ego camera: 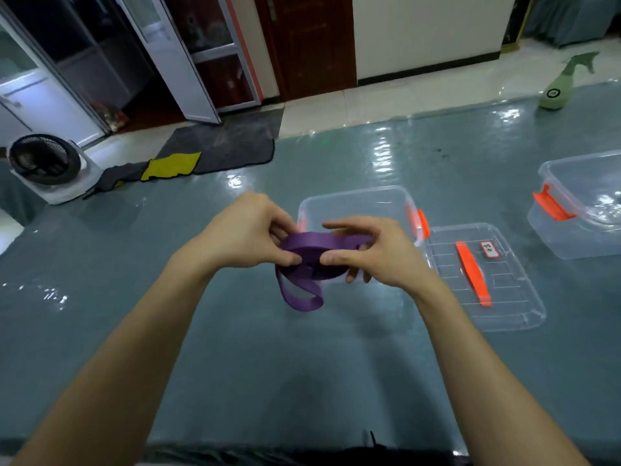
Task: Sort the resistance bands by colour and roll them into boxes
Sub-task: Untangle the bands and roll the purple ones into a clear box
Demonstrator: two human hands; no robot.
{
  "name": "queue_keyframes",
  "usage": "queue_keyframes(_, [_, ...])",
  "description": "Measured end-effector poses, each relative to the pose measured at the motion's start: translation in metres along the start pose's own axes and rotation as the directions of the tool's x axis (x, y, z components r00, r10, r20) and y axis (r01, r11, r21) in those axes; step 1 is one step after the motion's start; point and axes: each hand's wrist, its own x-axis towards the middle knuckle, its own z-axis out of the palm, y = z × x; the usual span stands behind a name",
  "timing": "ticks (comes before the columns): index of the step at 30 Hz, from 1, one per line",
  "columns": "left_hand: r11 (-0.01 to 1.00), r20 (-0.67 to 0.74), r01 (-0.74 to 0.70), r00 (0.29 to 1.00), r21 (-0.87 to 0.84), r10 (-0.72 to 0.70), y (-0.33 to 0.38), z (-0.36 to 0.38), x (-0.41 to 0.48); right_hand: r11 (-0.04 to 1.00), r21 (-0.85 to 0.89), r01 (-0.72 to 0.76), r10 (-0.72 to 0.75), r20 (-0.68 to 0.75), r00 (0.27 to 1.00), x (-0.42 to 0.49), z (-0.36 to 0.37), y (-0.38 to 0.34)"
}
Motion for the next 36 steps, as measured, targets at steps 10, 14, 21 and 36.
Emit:
queue_keyframes(10, [0.932,0.207,0.049,0.97,0.359,-0.13,-0.034,-0.059,-0.006,0.893,-0.43,0.13,-0.015,0.259,0.966,0.048,0.07,-0.029])
queue_keyframes(14, [0.933,0.166,0.031,0.981,0.357,-0.096,-0.047,-0.087,-0.01,0.852,-0.496,0.167,0.001,0.322,0.947,0.082,0.088,-0.053])
queue_keyframes(21, [0.917,-0.139,-0.003,0.989,-0.399,-0.057,-0.106,-0.124,-0.042,0.999,0.009,0.046,-0.047,0.232,0.972,0.116,0.084,-0.089])
queue_keyframes(36, [1.0,-0.134,0.027,0.991,0.01,-0.025,-0.127,-0.123,-0.016,0.92,-0.39,0.044,0.052,0.231,0.972,0.137,0.108,-0.096])
